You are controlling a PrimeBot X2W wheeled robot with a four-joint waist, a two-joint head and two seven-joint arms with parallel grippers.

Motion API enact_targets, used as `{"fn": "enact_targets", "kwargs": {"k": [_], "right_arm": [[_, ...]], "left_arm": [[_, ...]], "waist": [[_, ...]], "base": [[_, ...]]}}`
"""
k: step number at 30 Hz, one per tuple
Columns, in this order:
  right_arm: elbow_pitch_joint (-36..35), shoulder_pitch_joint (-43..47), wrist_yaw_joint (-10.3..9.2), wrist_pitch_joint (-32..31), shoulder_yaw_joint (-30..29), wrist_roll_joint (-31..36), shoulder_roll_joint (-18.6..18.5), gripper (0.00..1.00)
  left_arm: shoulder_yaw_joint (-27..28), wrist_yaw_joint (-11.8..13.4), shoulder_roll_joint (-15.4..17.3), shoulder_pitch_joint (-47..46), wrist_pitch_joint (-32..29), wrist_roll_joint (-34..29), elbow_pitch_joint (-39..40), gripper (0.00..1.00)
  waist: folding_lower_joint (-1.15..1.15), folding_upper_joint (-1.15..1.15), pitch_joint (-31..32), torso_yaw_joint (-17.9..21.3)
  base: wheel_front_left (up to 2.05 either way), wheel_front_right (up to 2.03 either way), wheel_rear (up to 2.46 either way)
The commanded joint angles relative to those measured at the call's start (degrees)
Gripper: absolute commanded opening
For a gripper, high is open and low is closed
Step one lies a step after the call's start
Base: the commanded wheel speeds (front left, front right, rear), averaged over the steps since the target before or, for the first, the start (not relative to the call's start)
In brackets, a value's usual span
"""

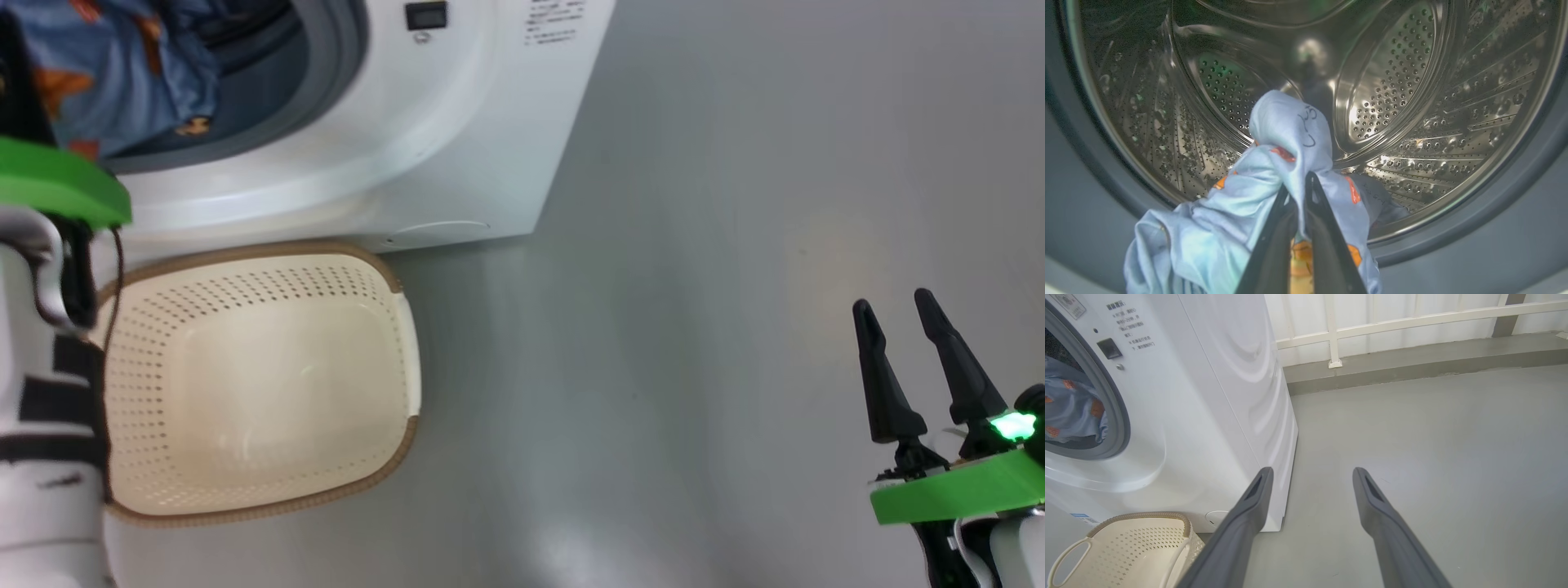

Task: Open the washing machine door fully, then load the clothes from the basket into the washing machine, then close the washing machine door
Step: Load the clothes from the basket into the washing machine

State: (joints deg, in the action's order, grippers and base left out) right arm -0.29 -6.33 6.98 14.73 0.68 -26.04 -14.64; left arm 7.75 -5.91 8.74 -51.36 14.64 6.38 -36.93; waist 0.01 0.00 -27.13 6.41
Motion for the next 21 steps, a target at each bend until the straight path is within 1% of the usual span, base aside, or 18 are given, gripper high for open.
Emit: {"fn": "enact_targets", "kwargs": {"k": [1,5,8,10,11,13,14,17,21], "right_arm": [[-1.2,-1.3,0.51,0.3,1.3,-1.0,-0.5,1.0],[-1.1,-2.3,0.51,0.3,1.8,-1.1,-0.2,1.0],[-1.0,-3.2,0.51,0.3,2.5,-1.2,0.1,1.0],[-0.9,-3.6,0.51,0.3,2.6,-1.3,0.2,1.0],[-0.8,-3.7,0.51,0.3,2.7,-1.3,0.3,1.0],[-0.8,-3.9,0.51,0.3,3.0,-1.3,0.4,1.0],[-0.7,-4.0,0.51,0.3,3.2,-1.3,0.4,1.0],[-0.4,-4.0,0.51,0.3,3.2,-1.3,0.6,1.0],[-0.2,-3.5,0.51,0.3,3.0,-1.2,0.7,1.0]], "left_arm": [[0.0,-0.5,3.9,-3.8,0.4,-1.6,-0.8,0.0],[-0.9,-0.5,5.6,-8.4,0.4,-3.1,-2.6,0.0],[-1.9,0.5,7.4,-11.8,0.4,-5.2,-1.9,0.0],[-1.9,1.4,7.9,-13.0,0.4,-5.5,-2.1,0.0],[-1.9,1.8,8.1,-13.4,0.4,-5.7,-2.9,0.1],[-1.8,2.8,8.8,-13.9,0.4,-6.2,-3.6,0.91],[-1.4,3.2,8.9,-13.8,0.4,-5.8,-4.4,1.0],[-0.4,3.7,9.0,-13.0,0.4,-4.9,-5.6,1.0],[0.6,3.5,8.8,-11.3,0.4,-3.7,-5.7,1.0]], "waist": [[-0.01,0.0,-3.1,3.0],[-0.01,0.0,-4.5,4.1],[-0.01,0.0,-5.4,5.2],[-0.01,0.0,-5.9,5.6],[-0.01,0.0,-5.9,5.9],[-0.01,0.0,-6.1,6.3],[-0.01,0.0,-6.0,6.4],[-0.01,0.0,-5.7,6.6],[-0.01,0.0,-4.9,6.2]], "base": [[0.0,0.0,0.0],[0.0,0.0,0.0],[0.0,0.0,0.0],[0.0,0.0,0.0],[0.0,0.0,0.0],[0.0,0.0,0.0],[0.0,0.0,0.0],[0.0,0.0,0.0],[0.0,0.0,0.0]]}}
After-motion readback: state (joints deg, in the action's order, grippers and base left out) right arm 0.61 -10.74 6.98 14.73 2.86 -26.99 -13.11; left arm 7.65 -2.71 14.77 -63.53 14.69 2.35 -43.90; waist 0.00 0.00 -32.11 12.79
